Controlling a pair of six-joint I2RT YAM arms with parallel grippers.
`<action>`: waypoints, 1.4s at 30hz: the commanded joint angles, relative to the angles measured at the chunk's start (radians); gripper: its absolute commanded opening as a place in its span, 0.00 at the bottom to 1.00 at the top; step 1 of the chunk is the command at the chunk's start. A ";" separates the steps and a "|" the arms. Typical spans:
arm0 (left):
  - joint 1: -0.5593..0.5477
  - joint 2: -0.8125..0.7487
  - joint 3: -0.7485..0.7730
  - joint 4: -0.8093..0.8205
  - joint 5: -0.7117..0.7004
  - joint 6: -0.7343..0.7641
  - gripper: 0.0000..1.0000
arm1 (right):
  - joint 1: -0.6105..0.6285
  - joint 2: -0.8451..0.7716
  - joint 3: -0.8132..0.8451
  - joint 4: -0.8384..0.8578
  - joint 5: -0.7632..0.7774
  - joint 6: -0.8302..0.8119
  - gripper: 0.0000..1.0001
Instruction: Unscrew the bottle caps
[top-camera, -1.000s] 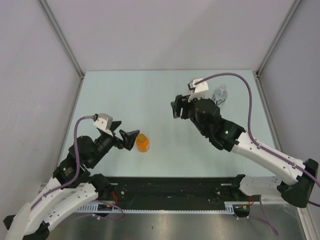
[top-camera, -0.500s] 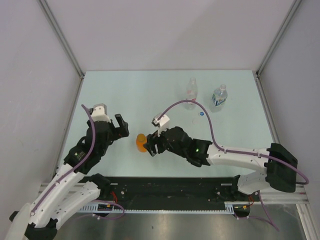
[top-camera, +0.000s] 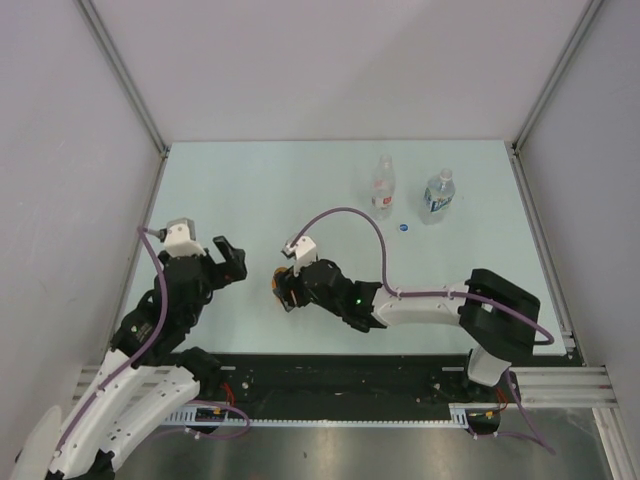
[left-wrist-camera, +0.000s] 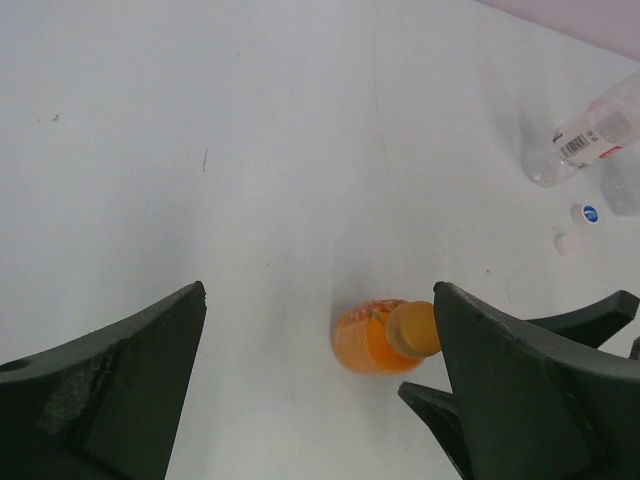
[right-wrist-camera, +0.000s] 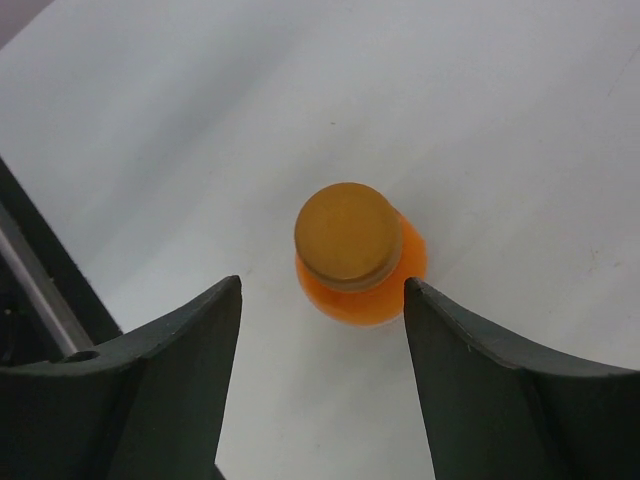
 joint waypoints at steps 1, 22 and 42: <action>0.009 -0.020 -0.010 -0.012 -0.011 -0.006 1.00 | 0.001 0.049 0.058 0.125 0.108 -0.024 0.69; 0.009 -0.042 -0.041 0.013 0.006 0.012 1.00 | -0.014 0.119 0.128 0.016 0.169 -0.017 0.24; 0.009 0.006 -0.066 0.670 0.938 0.216 1.00 | -0.374 -0.600 -0.048 -0.156 -0.413 0.321 0.00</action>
